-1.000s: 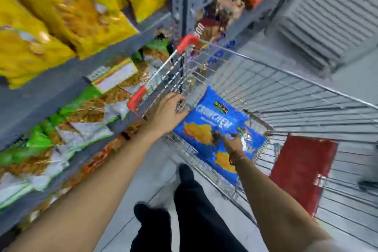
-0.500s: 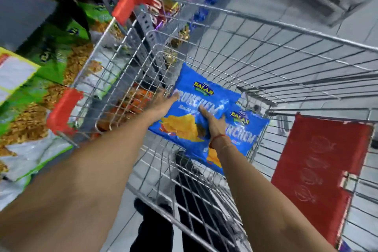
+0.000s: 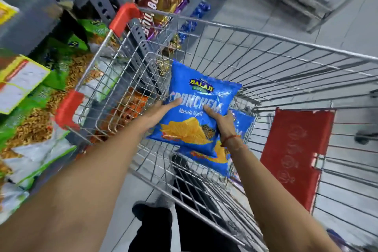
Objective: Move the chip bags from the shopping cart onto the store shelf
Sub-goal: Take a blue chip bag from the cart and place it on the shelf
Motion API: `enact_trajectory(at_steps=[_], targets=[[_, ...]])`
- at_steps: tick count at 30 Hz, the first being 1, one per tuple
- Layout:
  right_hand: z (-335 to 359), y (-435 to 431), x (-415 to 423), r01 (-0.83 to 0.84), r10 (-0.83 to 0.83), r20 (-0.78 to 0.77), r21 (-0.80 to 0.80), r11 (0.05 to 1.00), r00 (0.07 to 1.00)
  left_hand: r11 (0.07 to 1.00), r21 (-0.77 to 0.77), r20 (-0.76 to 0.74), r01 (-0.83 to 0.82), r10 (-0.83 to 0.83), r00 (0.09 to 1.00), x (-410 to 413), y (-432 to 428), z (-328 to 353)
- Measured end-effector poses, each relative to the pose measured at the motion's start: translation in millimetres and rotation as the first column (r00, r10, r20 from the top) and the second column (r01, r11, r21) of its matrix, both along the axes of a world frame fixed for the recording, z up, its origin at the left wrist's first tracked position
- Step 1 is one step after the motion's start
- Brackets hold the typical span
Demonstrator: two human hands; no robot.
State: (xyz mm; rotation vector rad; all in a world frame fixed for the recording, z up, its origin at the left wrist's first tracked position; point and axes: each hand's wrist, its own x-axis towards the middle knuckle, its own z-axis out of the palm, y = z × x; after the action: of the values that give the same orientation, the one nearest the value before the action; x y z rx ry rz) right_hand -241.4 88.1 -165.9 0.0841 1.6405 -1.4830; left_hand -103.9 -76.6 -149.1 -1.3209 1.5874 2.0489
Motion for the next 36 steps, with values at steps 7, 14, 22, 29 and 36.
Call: enact_trajectory(at_steps=[7,14,22,29,36], targets=[[104,-14,-11,-0.025,0.006,-0.098,-0.192,0.981,0.995,0.981,-0.032,-0.257,-0.193,0.179,0.950,3,1,92],[260,-57,-18,-0.158,0.033,-0.319,-0.373,0.914,0.947,0.895,-0.291,-0.551,-0.339,0.133,0.824,7,-28,236],[442,-103,19,-0.401,0.024,-0.552,-0.575,0.713,0.834,0.701,-0.419,-0.772,-0.577,0.060,0.633,59,-46,415],[550,-154,94,-0.541,0.043,-0.595,-0.697,0.471,0.803,0.456,-0.476,-0.850,-0.752,-0.018,0.527,149,-52,530],[626,-211,165,-0.724,0.162,-0.712,-0.633,0.272,0.683,0.220,-0.467,-0.879,-0.856,-0.008,0.477,232,-64,596]])
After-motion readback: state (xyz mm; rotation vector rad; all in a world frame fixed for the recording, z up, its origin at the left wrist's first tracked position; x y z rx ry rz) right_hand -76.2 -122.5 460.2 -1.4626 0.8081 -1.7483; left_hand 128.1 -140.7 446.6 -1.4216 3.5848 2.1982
